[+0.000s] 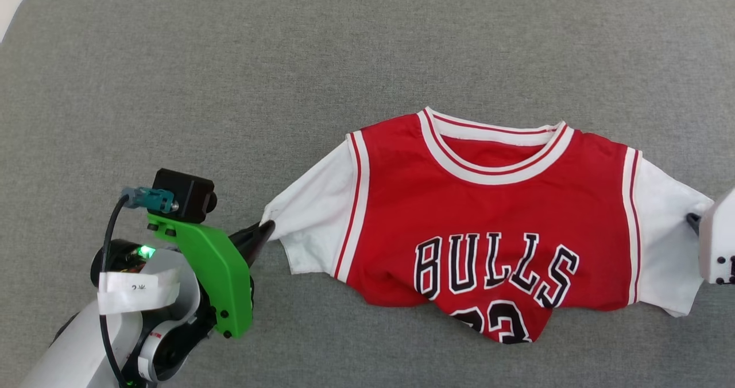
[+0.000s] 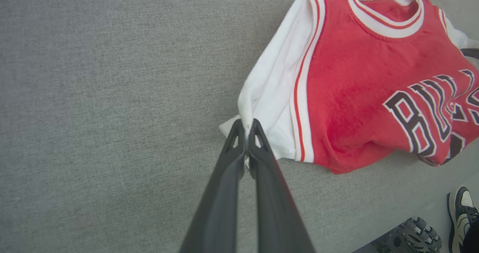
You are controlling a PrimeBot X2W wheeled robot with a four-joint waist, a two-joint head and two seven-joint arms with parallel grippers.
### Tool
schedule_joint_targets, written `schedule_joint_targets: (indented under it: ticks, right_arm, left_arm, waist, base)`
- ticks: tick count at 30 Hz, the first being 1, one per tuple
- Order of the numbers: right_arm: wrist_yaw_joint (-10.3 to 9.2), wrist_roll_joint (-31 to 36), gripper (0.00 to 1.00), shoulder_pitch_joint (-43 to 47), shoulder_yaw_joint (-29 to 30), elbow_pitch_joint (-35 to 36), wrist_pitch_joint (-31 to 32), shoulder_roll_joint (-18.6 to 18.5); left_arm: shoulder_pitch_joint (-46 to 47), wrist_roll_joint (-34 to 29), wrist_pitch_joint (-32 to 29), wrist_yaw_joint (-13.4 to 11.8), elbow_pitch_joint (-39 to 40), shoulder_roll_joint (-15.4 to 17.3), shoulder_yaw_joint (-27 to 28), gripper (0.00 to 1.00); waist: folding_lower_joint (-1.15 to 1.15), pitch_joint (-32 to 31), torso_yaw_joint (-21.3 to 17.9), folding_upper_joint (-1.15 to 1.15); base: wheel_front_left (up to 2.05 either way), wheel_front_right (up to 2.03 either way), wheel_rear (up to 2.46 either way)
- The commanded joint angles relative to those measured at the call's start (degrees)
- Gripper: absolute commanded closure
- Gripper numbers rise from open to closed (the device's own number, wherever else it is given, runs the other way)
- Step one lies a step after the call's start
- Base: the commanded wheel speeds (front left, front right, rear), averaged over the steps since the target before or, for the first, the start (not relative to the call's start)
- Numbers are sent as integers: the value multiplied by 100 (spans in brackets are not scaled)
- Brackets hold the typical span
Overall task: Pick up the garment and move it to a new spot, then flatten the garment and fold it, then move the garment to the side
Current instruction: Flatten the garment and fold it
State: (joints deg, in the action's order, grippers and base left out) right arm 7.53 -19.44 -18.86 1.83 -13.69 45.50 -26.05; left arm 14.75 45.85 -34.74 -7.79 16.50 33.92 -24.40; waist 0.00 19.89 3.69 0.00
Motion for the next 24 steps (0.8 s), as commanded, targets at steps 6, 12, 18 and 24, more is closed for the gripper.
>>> schedule_joint_targets:
  ticks: [6, 12, 18, 24]
  right_arm:
    - [-4, -46, 100, -45, 35, -222, -515, 63]
    - [-4, -184, 100, -29, 66, -70, -945, -36]
    - [-4, -365, 100, 21, 411, 354, -1136, -47]
    - [-4, -425, 100, 14, 628, 1156, -1183, -93]
  left_arm:
    - [80, 26, 262, 69, -173, -33, 124, 100]
    - [37, 23, 533, 128, -331, -38, 234, 100]
    - [-27, -58, 914, 81, -370, -49, 416, 100]
    - [-40, -164, 1310, -28, -225, 11, 719, 100]
  waist:
    - [0, -231, -42, 0]
    - [0, -696, -130, 0]
    - [0, -1216, -229, 0]
    - [0, -1519, -332, 0]
  base:
    - [0, 0, 0]
    - [0, 0, 0]
    - [0, 0, 0]
    - [0, 0, 0]
